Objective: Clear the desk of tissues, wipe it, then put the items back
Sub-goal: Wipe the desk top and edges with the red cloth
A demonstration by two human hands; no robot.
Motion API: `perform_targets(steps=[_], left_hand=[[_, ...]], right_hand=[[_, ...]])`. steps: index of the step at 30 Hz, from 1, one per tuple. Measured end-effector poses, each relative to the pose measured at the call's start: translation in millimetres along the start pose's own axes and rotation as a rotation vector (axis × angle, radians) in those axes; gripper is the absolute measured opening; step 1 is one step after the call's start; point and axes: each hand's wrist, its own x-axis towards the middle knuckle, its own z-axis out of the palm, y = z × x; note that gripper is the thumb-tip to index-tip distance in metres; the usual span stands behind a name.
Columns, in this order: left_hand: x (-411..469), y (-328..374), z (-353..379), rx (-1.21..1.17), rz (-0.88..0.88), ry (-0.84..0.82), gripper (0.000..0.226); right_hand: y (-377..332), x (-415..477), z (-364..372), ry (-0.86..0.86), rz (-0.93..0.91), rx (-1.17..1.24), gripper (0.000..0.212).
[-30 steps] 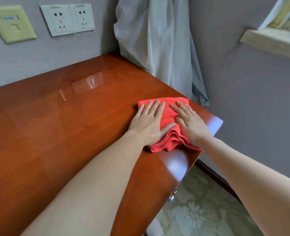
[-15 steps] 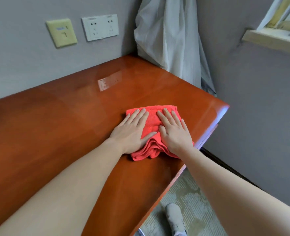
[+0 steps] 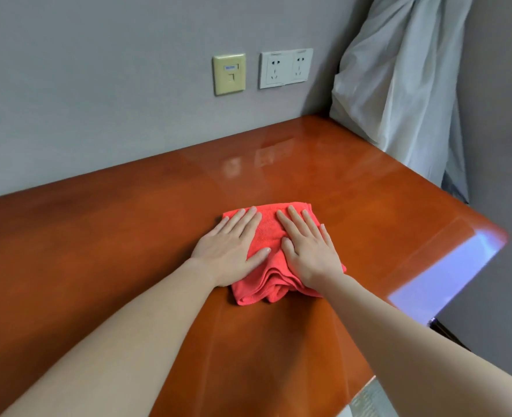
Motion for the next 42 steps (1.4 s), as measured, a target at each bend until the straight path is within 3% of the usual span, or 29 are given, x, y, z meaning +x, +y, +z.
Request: perform_targets(steps=[18, 25, 33, 42], left_hand=[[145.8, -138.2, -21.8, -0.032, -0.312, 0.017, 0.087], [208.5, -151.0, -23.3, 0.004, -0.458, 0.059, 0.090], [202.2, -147.1, -22.8, -0.027, -0.477, 0.057, 0.080], [123.8, -119.1, -22.3, -0.097, -0.398, -0.017, 0.085]], right_hand=[[-14.5, 253.8, -1.3, -0.121, -0.298, -0.011, 0.053], [6.9, 345.9, -12.3, -0.171, -0.454, -0.030, 0.054], [-3.5, 342.2, -7.4, -0.132, -0.392, -0.007, 0.053], [-5.4, 254.1, -1.5, -0.135, -0.434, -0.018, 0.053]])
